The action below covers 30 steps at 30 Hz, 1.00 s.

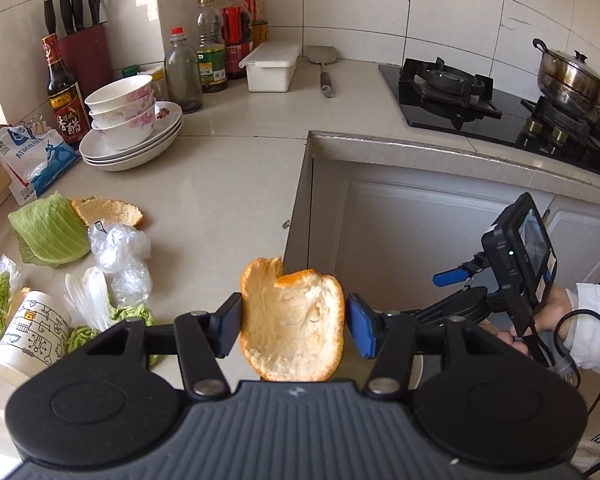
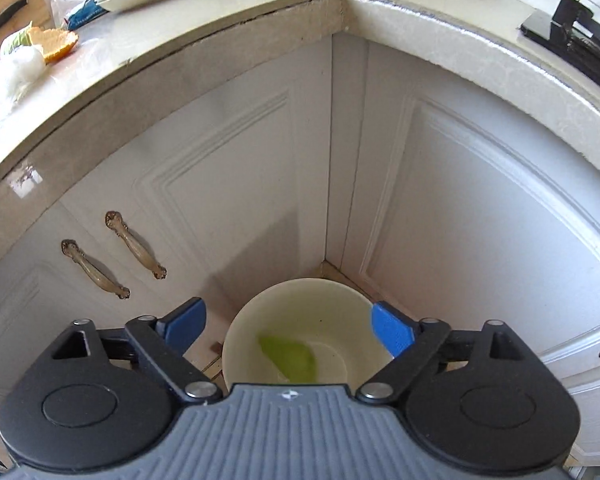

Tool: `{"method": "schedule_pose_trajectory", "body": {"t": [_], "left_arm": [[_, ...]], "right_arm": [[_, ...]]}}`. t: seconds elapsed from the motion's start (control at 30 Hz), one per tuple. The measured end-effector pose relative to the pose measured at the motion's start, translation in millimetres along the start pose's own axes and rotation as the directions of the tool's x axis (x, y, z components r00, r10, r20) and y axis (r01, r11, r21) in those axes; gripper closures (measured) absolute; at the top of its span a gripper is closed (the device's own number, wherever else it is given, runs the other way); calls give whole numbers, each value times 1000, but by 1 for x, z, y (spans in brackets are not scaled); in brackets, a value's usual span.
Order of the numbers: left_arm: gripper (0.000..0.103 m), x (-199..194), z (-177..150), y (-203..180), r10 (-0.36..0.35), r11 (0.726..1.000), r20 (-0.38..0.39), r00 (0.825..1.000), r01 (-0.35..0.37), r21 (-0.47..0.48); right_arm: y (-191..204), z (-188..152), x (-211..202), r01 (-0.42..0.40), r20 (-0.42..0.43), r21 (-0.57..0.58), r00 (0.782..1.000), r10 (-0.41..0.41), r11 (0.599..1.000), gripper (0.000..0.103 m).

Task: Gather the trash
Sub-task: 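Carry the cabbage leaf over the white bucket and release it with the right tool, then move the orange peel over the bucket and open the left tool to drop it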

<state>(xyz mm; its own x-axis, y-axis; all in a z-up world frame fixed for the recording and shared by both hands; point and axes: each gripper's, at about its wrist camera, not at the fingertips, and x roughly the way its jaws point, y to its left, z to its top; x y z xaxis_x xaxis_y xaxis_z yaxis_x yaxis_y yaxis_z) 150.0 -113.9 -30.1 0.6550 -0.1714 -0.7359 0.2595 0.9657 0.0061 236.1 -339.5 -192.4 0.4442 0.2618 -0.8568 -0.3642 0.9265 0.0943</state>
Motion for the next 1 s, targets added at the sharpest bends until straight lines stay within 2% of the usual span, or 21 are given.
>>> {"method": "schedule_pose_trajectory", "body": {"t": [0.37,0.6,0.77,1.0], "left_arm": [[48,52,5,-39,-105,992,-44,994,108,61],[48,108,-1,-75,-161,981,-126,979,172,84],[48,155,-14,-93,-143,983,-176,974,160,88],[48,226,-44,-110,-106,988,-278,955,134,82]], "right_arm": [[-2,-15,-53,42,62,16,997,-43,999,1],[-5,-37,-72,68,66,33,995,-70,997,0],[-7,-51,-69,76,48,40,996,-78,996,0],[-10,-64,-52,77,10,68,997,-78,995,0]]}}
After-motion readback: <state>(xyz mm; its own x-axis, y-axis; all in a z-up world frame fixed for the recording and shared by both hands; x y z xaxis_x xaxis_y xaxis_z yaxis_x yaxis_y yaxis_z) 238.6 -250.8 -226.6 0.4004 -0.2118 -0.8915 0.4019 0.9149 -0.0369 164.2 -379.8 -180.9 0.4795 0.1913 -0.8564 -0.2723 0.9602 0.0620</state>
